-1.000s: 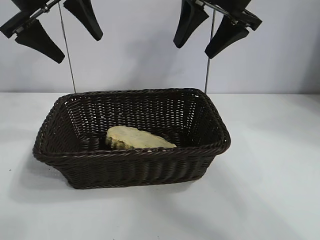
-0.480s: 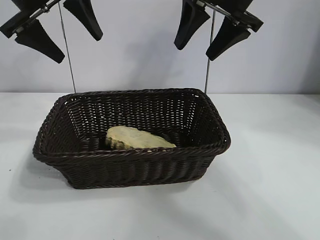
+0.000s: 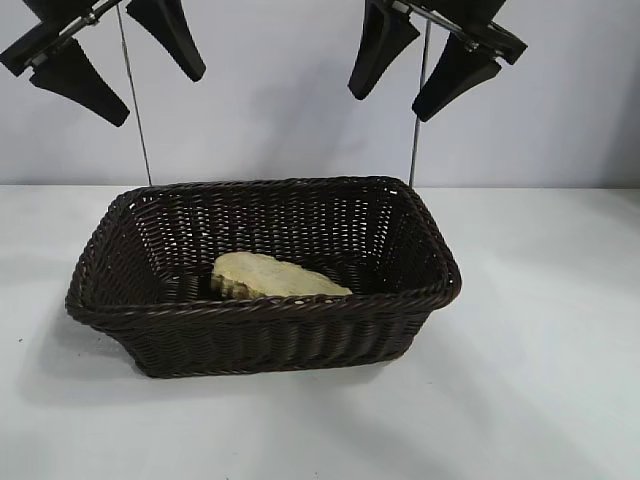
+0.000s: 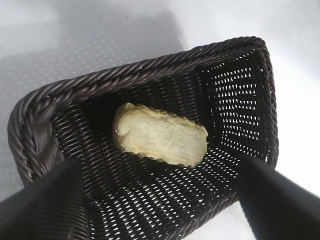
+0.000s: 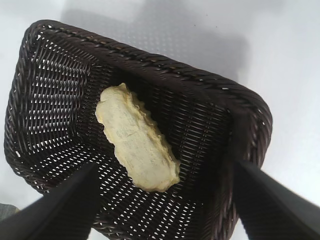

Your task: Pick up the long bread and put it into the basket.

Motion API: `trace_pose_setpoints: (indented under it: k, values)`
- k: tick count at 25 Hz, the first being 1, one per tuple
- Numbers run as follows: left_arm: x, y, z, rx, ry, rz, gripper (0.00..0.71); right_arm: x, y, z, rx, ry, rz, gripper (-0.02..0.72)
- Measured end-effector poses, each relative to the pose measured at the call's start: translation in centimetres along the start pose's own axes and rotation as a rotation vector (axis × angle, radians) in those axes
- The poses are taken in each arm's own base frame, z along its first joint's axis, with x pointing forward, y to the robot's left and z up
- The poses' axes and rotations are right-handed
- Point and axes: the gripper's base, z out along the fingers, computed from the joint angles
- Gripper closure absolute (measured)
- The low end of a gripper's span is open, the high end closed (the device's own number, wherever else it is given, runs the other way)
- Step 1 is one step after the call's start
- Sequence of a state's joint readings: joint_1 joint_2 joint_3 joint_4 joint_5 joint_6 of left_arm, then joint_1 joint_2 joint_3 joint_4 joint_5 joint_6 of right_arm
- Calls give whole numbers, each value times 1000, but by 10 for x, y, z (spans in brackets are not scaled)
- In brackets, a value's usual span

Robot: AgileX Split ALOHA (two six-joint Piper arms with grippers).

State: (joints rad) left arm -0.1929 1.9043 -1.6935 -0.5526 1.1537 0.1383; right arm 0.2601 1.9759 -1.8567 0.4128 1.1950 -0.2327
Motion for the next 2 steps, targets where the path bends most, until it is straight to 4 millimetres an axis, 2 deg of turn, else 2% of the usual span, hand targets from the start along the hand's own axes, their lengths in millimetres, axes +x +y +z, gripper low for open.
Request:
trace_pose_setpoints:
  k: [2]
  values:
    - [0, 0, 0, 0, 0, 0, 105, 0, 0, 0, 0, 0, 0, 164]
